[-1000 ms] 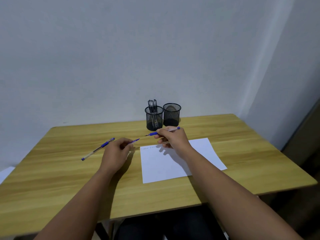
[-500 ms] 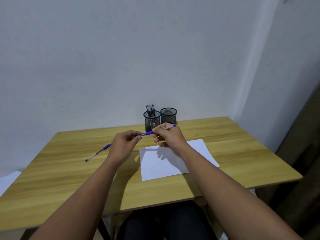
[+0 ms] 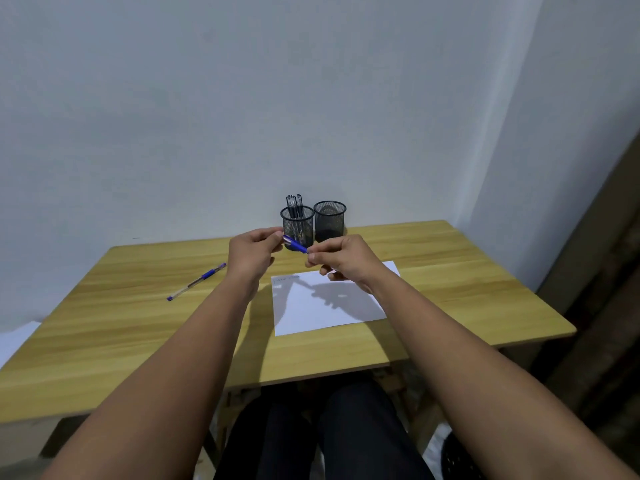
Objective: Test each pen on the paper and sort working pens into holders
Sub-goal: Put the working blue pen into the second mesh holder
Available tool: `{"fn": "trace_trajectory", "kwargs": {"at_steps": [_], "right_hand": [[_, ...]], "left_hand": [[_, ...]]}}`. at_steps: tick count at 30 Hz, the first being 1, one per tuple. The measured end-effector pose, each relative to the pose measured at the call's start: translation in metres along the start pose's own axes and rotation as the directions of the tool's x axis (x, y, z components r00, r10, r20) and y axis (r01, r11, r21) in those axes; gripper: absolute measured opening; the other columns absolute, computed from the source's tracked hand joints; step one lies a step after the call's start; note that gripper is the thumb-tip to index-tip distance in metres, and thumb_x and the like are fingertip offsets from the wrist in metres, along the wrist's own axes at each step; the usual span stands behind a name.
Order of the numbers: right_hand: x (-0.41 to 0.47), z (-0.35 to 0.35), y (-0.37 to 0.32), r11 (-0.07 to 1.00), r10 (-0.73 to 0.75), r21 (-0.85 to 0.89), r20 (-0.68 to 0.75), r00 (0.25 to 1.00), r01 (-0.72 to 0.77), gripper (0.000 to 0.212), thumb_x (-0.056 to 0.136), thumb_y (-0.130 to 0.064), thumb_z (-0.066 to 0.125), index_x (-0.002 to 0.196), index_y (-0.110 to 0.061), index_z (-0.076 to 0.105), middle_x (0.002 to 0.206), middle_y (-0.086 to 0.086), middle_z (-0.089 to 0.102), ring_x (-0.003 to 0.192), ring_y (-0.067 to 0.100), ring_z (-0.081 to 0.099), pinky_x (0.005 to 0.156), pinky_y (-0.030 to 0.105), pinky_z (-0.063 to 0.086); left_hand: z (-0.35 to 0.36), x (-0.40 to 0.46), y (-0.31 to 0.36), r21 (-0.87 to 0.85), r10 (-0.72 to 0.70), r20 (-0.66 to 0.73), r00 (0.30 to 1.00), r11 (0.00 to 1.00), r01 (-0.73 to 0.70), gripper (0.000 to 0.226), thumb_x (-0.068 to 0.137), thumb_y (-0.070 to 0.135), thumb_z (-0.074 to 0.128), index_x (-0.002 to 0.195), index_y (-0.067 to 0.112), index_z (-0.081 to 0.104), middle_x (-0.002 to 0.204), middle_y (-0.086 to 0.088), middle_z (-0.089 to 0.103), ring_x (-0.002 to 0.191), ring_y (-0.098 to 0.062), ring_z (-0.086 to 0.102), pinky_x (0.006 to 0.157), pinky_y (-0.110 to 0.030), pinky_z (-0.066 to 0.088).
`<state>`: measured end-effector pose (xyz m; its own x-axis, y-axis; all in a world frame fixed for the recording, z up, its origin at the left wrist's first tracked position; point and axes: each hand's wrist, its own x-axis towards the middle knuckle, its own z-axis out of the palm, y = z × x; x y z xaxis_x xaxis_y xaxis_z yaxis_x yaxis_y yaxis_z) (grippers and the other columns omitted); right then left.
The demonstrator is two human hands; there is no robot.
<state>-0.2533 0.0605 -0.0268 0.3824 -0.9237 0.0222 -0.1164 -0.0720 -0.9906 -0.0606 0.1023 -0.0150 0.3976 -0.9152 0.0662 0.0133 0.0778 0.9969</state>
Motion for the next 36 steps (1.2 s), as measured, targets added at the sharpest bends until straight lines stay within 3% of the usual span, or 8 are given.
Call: {"fn": "trace_trajectory", "kwargs": {"at_steps": [5,10,13,16,19,22,28,36], "right_hand": [[0.001,-0.003,0.018,0.996,-0.089,0.018,-0.093,0.992,0.091,0.007,0.093,-0.002,0.077,0.094,-0.009,0.079,0.08,0.01,0.079,0.051,0.011,0.049,0.053,0.021,0.04],[0.005,-0.009,0.026,0.996,-0.019,-0.091,-0.055,0.998,0.014,0.01,0.097,-0.003,0.071,0.107,-0.005,0.074,0.085,0.007,0.08,0.06,0.014,0.065,0.055,0.02,0.047],[0.017,-0.026,0.027,0.981,-0.036,-0.195,-0.094,0.995,0.017,0.006,0.096,-0.006,0.074,0.101,-0.003,0.076,0.082,0.004,0.078,0.063,0.008,0.068,0.06,0.014,0.046],[0.035,-0.053,0.022,0.966,-0.116,-0.255,-0.246,0.962,0.051,0.01,0.092,-0.008,0.08,0.098,0.0,0.08,0.074,-0.004,0.071,0.059,-0.004,0.06,0.068,0.016,0.047],[0.061,-0.079,0.01,0.958,-0.171,-0.274,-0.329,0.929,0.08,0.012,0.091,-0.01,0.082,0.096,0.0,0.08,0.076,0.0,0.071,0.066,0.004,0.062,0.075,0.028,0.053],[0.093,-0.098,-0.01,0.951,-0.225,-0.284,-0.37,0.902,0.121,0.006,0.09,-0.012,0.082,0.096,-0.01,0.079,0.078,-0.001,0.072,0.074,0.014,0.066,0.089,0.043,0.059],[0.163,-0.114,-0.031,0.926,-0.282,-0.352,-0.396,0.874,0.139,0.012,0.086,-0.019,0.081,0.087,-0.027,0.073,0.074,-0.001,0.074,0.089,0.024,0.077,0.092,0.051,0.061],[0.216,-0.106,-0.019,0.925,-0.261,-0.364,-0.385,0.885,0.114,0.014,0.084,-0.015,0.082,0.082,-0.026,0.074,0.074,-0.003,0.077,0.082,0.019,0.076,0.093,0.048,0.062]], "left_hand": [[0.017,0.0,-0.002,0.072,-0.003,0.01,1.0,0.997,0.002,0.015,0.095,0.017,0.069,0.108,0.013,0.076,0.085,0.002,0.074,0.076,-0.006,0.067,0.076,-0.029,0.052],[0.035,0.003,0.01,0.149,0.067,0.153,0.986,0.985,-0.09,0.018,0.098,0.014,0.063,0.113,0.011,0.073,0.095,-0.005,0.076,0.08,-0.007,0.069,0.068,-0.02,0.052],[0.05,0.014,0.018,0.24,0.177,0.205,0.963,0.944,-0.225,0.025,0.099,0.017,0.06,0.122,0.014,0.069,0.097,-0.002,0.075,0.081,-0.013,0.067,0.065,-0.012,0.051],[0.061,0.038,0.012,0.421,0.229,0.204,0.952,0.857,-0.296,0.034,0.095,0.028,0.063,0.127,0.018,0.068,0.108,0.004,0.074,0.099,-0.016,0.069,0.086,-0.025,0.053],[0.07,0.066,0.002,0.566,0.243,0.24,0.94,0.752,-0.339,0.046,0.089,0.038,0.066,0.132,0.022,0.065,0.125,0.002,0.071,0.116,-0.017,0.065,0.103,-0.04,0.05],[0.083,0.094,-0.004,0.749,0.27,0.248,0.93,0.556,-0.361,0.056,0.086,0.047,0.066,0.137,0.027,0.059,0.133,0.001,0.066,0.128,-0.027,0.055,0.103,-0.046,0.046],[0.106,0.154,-0.019,0.902,0.264,0.343,0.901,0.173,-0.394,0.058,0.086,0.059,0.063,0.131,0.023,0.058,0.132,-0.003,0.062,0.127,-0.033,0.045,0.093,-0.045,0.04],[0.129,0.198,-0.04,0.927,0.264,0.358,0.896,0.015,-0.375,0.073,0.072,0.086,0.051,0.102,0.021,0.06,0.099,-0.002,0.069,0.114,-0.032,0.049,0.092,-0.048,0.036]]}}
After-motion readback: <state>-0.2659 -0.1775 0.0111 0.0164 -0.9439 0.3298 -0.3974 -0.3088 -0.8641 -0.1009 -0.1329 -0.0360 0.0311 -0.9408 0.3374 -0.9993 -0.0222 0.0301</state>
